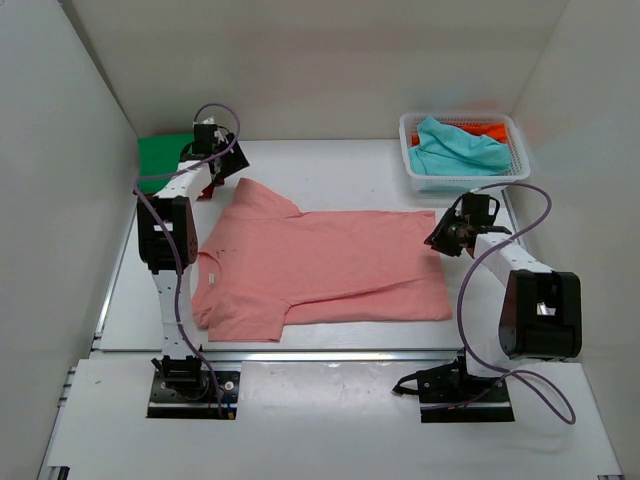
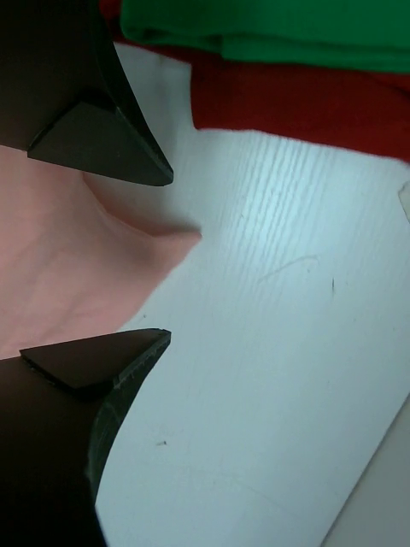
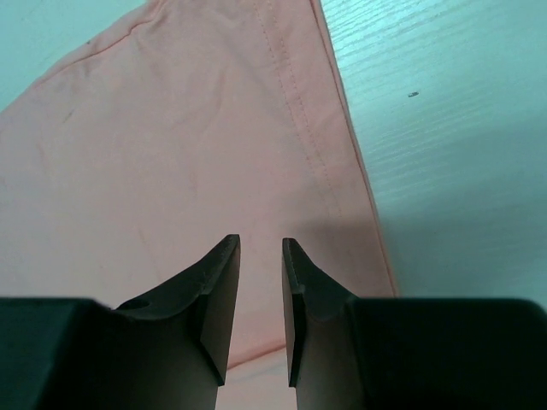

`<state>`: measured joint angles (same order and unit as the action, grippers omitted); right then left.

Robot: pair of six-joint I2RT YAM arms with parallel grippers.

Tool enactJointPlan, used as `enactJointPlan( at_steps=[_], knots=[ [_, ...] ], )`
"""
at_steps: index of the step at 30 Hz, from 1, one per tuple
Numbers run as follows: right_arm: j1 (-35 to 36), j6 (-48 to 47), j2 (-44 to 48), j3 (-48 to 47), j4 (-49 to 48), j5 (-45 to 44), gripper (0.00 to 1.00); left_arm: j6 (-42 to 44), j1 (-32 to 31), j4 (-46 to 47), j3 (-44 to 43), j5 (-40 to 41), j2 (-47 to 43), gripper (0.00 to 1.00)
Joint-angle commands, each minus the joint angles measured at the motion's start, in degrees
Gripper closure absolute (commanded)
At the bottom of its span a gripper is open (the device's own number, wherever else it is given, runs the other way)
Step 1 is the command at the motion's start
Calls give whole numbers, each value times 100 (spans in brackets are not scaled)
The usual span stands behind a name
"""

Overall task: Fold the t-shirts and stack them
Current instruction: Grap the side of the flattened tshirt furthest away from the robot with both arms

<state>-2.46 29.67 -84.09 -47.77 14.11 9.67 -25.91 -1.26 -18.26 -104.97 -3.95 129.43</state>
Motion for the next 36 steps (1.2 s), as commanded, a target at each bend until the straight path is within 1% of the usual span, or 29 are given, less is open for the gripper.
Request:
enactJointPlan(
  at_steps=[1,9,12,13,14,20,23,24,25,26,27,28,31,33,34,36],
  knots=[
    [61,179,-107,-189,-470,-264,76,16,-85,191,-296,-256,38,21],
    [-132,197,-361,-364,-637,-299,76,-19,-86,95,-7,-185,56,22],
    [-150,153,-406,-356,-716,-325,75,-98,-94,156,-24,-308,65,31],
    [-141,188,-458,-312,-725,-334,76,-116,-120,148,-41,-343,126,31],
    [-210,197,-467,-347,-760,-326,76,-168,-147,43,-102,-213,92,33],
    [-176,329,-634,-400,-910,-344,76,-274,-147,-63,-50,-247,144,34],
    [-185,399,-687,-478,-936,-396,76,-292,-173,-168,-172,-300,267,34],
    [-150,417,-687,-479,-936,-422,76,-283,-191,-169,-191,-282,285,39],
    [-167,434,-687,-470,-919,-396,76,-274,-199,-195,-208,-230,250,42],
    [-167,443,-687,-470,-971,-387,76,-265,-226,-248,-243,-177,293,42],
    [-150,452,-722,-453,-980,-387,75,-265,-261,-265,-226,-177,311,44],
    [-176,495,-696,-427,-1050,-422,75,-283,-244,-213,-191,-307,268,56],
    [-229,609,-722,-312,-1269,-431,75,-353,-235,-160,-199,-379,320,77],
    [-229,698,-705,-146,-1375,-536,71,-397,-235,-256,-278,-336,311,96],
    [-229,759,-696,-136,-1637,-606,70,-415,-200,-335,-339,-239,303,100],
    [-211,987,-723,21,-1936,-764,68,-476,-252,-328,-384,-361,110,100]
  ],
)
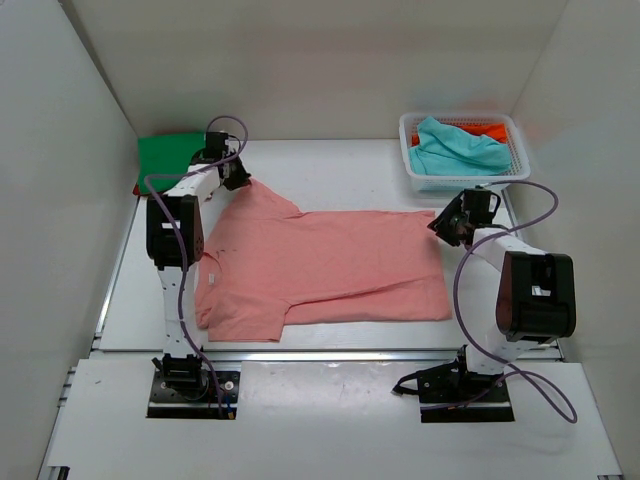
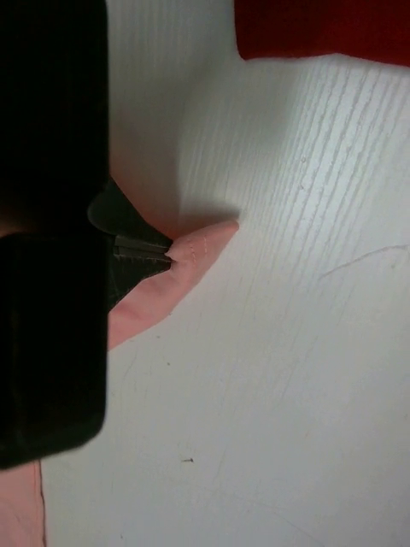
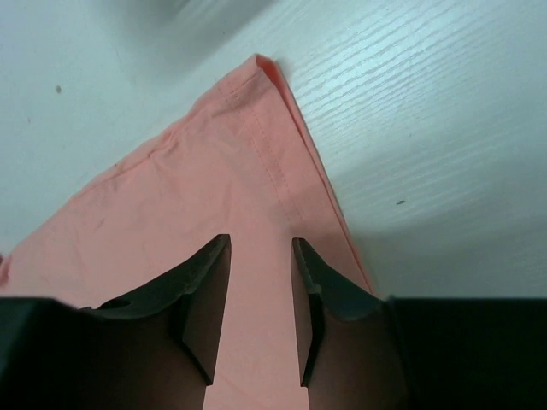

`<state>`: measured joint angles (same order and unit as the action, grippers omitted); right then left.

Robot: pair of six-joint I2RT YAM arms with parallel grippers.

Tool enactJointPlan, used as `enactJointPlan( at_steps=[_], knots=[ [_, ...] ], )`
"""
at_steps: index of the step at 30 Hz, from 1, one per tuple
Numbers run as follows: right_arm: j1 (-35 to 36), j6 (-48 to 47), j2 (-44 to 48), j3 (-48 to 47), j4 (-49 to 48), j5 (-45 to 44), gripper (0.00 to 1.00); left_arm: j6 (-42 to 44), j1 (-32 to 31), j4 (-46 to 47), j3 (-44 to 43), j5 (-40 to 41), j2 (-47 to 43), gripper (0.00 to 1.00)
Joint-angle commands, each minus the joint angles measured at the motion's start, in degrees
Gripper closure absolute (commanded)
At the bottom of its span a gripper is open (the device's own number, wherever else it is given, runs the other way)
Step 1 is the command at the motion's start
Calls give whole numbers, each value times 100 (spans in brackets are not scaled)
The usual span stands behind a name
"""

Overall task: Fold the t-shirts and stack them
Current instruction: Grap the side of the flattened tshirt furthest away from the robot with both arms

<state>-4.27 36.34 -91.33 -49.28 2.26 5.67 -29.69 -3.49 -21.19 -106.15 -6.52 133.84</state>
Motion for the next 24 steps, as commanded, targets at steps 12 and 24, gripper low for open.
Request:
enactJointPlan(
  at_steps=[12,24],
  knots=[
    [-118,471,-1228,-432,-1457,-875,59,-608,94,528,594,-885,-1149,100],
    [-109,656,-1976,-1330,-938,-225,55,-661,190,581,833,-974,-1282,100]
  ],
)
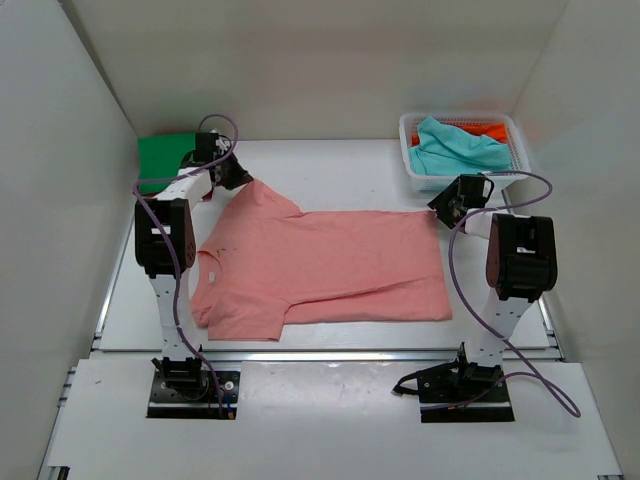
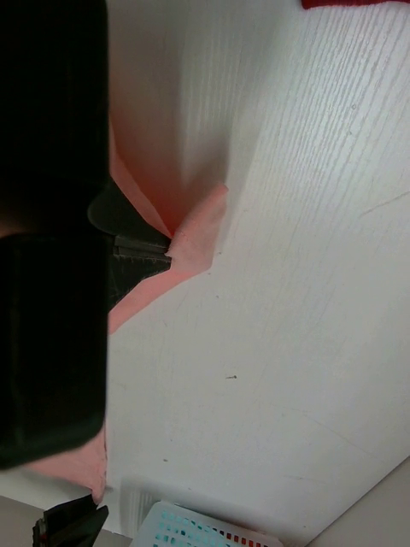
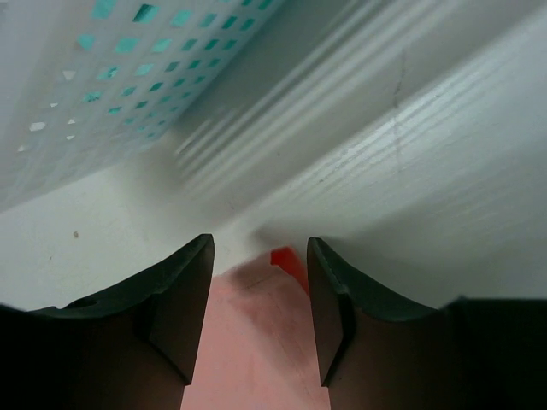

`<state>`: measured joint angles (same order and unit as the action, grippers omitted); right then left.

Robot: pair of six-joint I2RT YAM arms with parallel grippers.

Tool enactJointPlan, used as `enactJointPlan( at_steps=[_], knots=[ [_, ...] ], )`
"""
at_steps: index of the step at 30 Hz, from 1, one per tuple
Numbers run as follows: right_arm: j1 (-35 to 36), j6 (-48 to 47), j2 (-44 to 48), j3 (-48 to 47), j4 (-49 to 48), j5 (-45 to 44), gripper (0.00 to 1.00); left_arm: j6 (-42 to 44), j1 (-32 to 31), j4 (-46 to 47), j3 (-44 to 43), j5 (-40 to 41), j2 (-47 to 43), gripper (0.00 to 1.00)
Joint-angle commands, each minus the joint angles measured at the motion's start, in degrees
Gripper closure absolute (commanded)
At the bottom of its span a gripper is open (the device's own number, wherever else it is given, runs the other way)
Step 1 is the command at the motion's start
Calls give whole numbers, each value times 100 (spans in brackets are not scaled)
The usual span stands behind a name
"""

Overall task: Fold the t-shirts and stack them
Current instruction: Grap the side of the flattened tshirt furthest away from the robot with both arms, then fold the other side of the tshirt into a rectangle

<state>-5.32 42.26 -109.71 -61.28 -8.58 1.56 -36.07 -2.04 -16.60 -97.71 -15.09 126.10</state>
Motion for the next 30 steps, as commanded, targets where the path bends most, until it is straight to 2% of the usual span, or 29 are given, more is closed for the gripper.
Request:
enactJointPlan(
  at_steps=[1,2,3,5,7,13,17,21,30],
  knots=[
    [13,124,-86,-95,172,186,56,-40,64,105,-28,-117,-508,100],
    [48,151,-120,-78,129,213,57,-57,64,96,-11,-99,-508,100],
    [49,177,-86,-25,94,282,63,-49,81,69,6,-99,-525,100],
    [40,221,-59,-25,128,345,84,-66,99,113,50,-108,-552,100],
    [49,134,-77,-69,216,380,100,-66,125,96,77,-160,-552,100],
    [-109,-244,-7,-376,357,687,100,-66,195,-1,155,-161,-736,100],
    [-259,-543,125,-420,348,1134,100,-93,520,-124,384,-406,-1025,100],
    [-408,-719,301,-315,348,1671,100,100,591,-229,1024,-486,-1578,100],
    [-531,-1044,1144,546,357,2488,100,268,574,-2,2941,-802,-3064,100]
  ],
)
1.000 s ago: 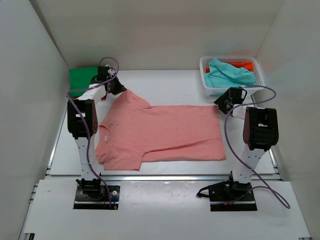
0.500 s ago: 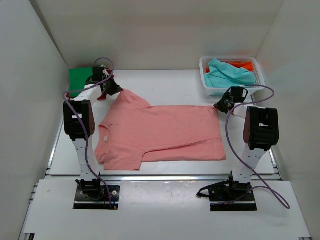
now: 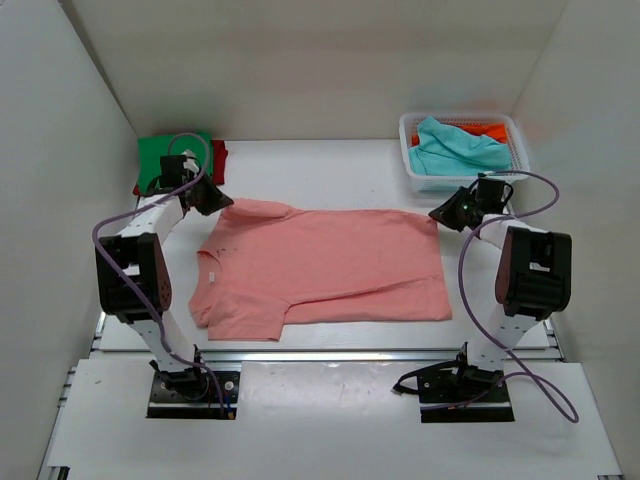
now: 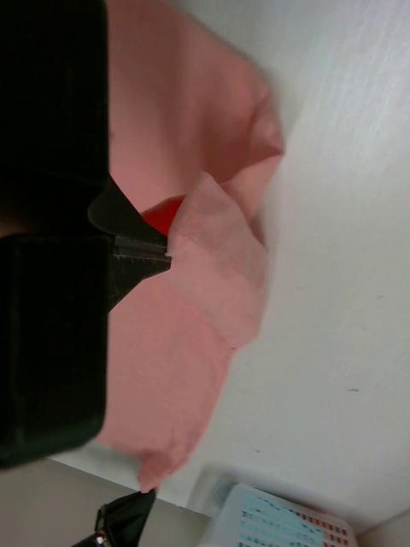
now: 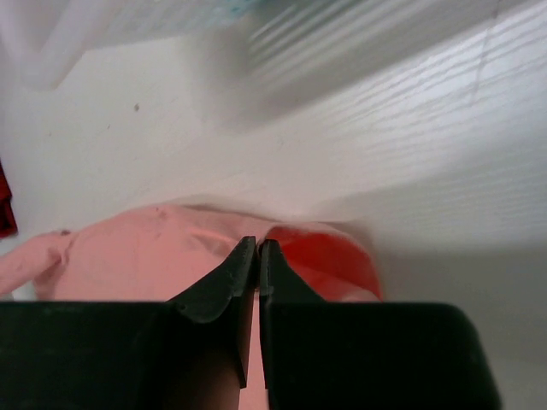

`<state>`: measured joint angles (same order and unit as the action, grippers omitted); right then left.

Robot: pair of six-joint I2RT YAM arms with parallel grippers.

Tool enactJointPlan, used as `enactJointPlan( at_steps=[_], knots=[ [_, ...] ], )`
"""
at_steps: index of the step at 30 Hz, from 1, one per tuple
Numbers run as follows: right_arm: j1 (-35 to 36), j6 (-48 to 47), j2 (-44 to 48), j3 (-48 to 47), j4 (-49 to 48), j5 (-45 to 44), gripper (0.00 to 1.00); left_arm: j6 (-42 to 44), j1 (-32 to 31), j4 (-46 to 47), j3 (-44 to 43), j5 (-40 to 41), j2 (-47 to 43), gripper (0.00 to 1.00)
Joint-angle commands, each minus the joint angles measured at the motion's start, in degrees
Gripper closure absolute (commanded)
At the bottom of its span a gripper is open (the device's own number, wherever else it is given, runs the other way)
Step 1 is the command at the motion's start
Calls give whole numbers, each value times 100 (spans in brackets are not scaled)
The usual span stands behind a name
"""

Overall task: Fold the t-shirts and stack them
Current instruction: Fold the other side of the tshirt into a rectangle

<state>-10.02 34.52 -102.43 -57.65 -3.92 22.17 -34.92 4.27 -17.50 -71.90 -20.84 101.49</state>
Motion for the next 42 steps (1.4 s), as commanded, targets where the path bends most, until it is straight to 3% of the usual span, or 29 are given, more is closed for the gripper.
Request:
enactJointPlan(
  at_steps=[1,12,30,42],
  knots=[
    [-70,-288,530,262,-48,506,100,126,-84,123,578,-262,-778,100],
    [-482,-859,1287,1018,269,788,100,-209,-216,-323,2074,105,-2343,100],
    [-1072,-1439,1683,1616,595,1131,100,-270,-366,-1397,3261,449,-4137,100],
    [-1037,-1650,1542,1704,796,1193,100,-358,-243,-1757,3631,774,-4708,100]
  ],
)
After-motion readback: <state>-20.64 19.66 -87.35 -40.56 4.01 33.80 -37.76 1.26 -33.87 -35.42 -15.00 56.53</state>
